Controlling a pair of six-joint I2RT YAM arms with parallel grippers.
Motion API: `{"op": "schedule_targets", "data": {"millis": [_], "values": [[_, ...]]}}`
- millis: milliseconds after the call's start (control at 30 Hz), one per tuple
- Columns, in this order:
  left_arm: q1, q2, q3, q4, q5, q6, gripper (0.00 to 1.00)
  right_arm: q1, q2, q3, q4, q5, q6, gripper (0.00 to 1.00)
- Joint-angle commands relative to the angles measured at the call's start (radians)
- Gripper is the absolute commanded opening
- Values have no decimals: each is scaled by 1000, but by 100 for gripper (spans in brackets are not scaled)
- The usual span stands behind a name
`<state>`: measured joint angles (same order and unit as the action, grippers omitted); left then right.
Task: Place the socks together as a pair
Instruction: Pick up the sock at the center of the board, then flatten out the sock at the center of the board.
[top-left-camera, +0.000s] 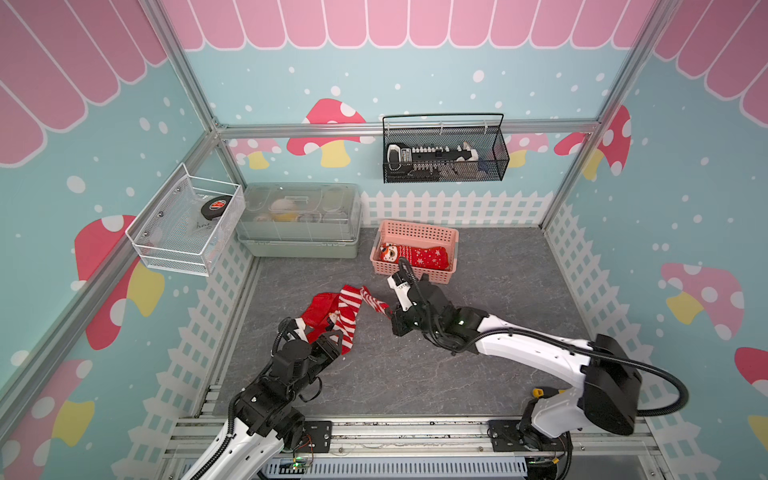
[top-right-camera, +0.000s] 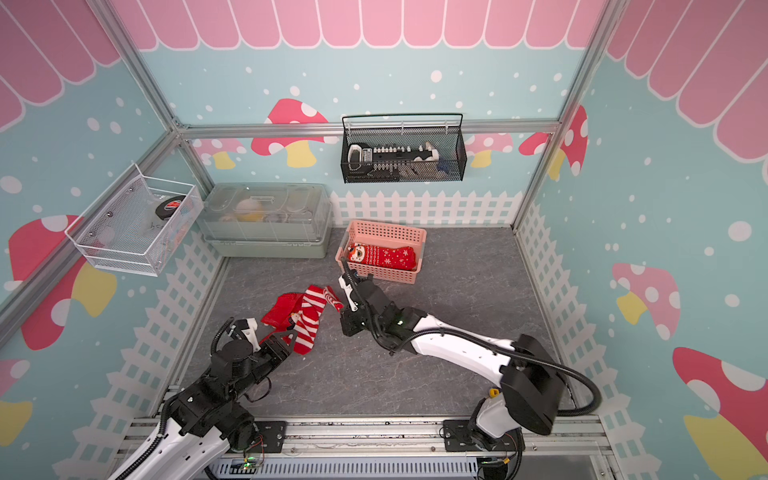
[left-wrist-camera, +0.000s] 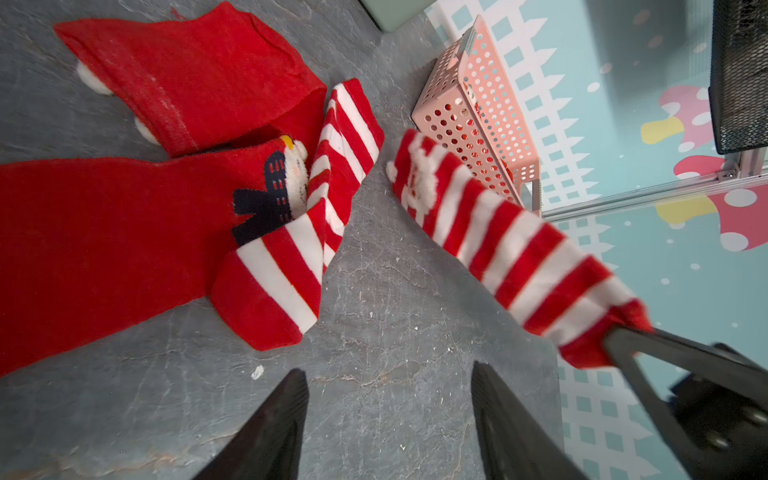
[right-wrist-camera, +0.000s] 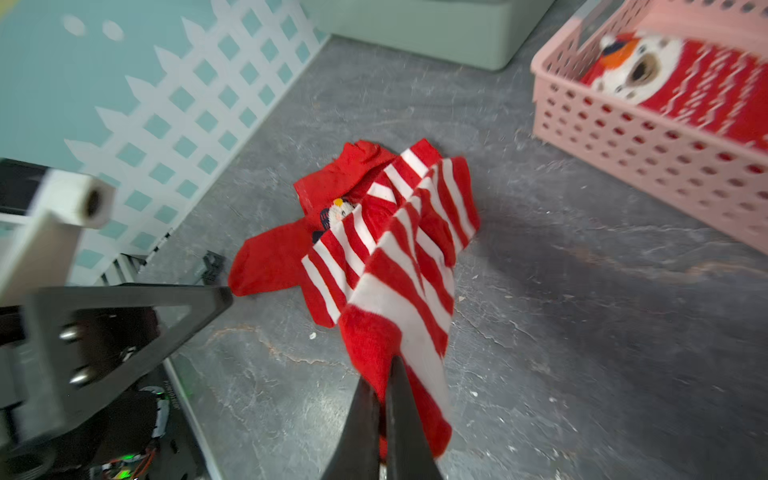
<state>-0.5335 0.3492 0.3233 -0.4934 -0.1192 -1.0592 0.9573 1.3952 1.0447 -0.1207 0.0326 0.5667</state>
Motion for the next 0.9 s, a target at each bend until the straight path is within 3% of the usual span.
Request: {"op": "schedule_targets", "data": {"millis": [0, 233, 433, 533, 633, 800, 867], "values": [[-8, 18, 20, 27, 11, 29, 63, 6, -117, -14, -127, 84, -55, 0], [-7, 34, 37, 24, 30, 46, 63, 6, -237, 9, -179, 111, -61, 0], [-8, 28, 74, -41, 16, 59, 63, 11, -150, 38, 19, -108, 78, 0], [-8, 35, 99, -67, 5, 65, 63, 19, -140, 14, 133, -128, 175, 0], [-8, 42, 100, -68, -7, 59, 63, 19, -182, -35, 145, -14, 258, 0], [-7, 69, 89, -34, -33, 43, 63, 12, -269, -159, -13, 348, 318, 0], [-8, 103, 88, -10, -32, 36, 63, -11, -284, -220, -58, 432, 334, 0]]}}
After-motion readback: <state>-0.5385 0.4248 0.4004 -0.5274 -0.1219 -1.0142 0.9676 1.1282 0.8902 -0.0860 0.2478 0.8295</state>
